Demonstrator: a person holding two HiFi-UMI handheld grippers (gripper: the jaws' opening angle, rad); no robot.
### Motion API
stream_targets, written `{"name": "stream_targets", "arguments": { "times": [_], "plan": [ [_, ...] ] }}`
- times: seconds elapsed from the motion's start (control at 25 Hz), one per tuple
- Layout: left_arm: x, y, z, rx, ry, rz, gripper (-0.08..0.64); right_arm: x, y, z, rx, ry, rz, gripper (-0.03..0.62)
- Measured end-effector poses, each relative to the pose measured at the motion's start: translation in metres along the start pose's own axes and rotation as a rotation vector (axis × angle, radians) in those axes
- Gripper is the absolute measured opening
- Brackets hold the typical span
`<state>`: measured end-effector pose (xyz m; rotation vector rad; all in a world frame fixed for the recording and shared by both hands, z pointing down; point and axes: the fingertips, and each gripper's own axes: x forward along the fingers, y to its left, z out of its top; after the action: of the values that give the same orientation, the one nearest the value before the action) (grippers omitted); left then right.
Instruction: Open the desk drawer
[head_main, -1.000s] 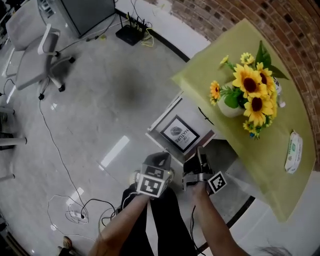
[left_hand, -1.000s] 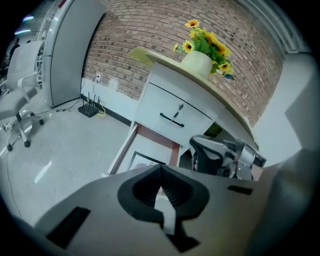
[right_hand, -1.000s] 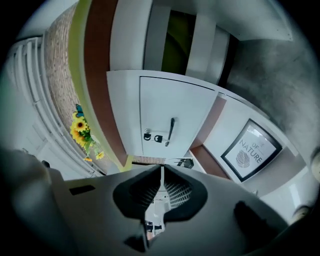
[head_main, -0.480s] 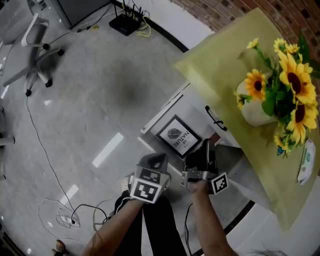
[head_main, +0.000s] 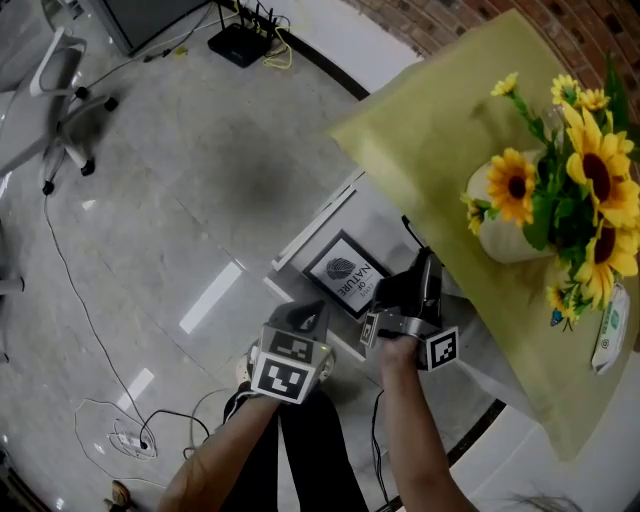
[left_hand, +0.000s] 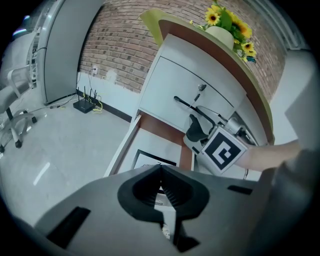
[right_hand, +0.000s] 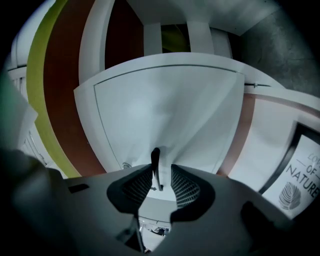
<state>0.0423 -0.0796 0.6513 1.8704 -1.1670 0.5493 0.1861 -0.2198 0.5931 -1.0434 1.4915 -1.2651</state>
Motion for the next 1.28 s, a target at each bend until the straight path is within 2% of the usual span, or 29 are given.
{"name": "stream_targets", "arguments": {
  "times": [0.16, 0.4, 0.52, 0.56, 1.04, 1.28],
  "plan": [
    [0.002, 0.003, 0.004, -0.002, 0.001, 0.0, 0.009, 0.004, 0.001, 0.0, 0.007, -0.045, -0.002, 0.117],
    [-0.002, 0.004, 0.003, -0.002, 0.005, 0.0, 0.009, 0.004, 0.0, 0.001, 0.047, -0.168, -0.024, 0.109],
    [-0.004, 0.005, 0.001, -0.005, 0.005, 0.001, 0.009, 0.004, 0.004, 0.002, 0.049, -0.213, -0.024, 0.075],
    [-0.005, 0.005, 0.0, -0.006, 0.005, 0.002, 0.009, 0.005, 0.006, 0.002, 0.047, -0.221, -0.024, 0.037],
    [-0.02, 0.008, -0.01, -0.027, -0.005, 0.008, 0.009, 0.002, 0.009, 0.0, 0.06, -0.244, -0.082, 0.031],
    [-0.03, 0.006, -0.016, -0.024, -0.009, 0.0, 0.009, -0.01, 0.014, -0.012, 0.068, -0.233, -0.077, 0.029]
  ]
}}
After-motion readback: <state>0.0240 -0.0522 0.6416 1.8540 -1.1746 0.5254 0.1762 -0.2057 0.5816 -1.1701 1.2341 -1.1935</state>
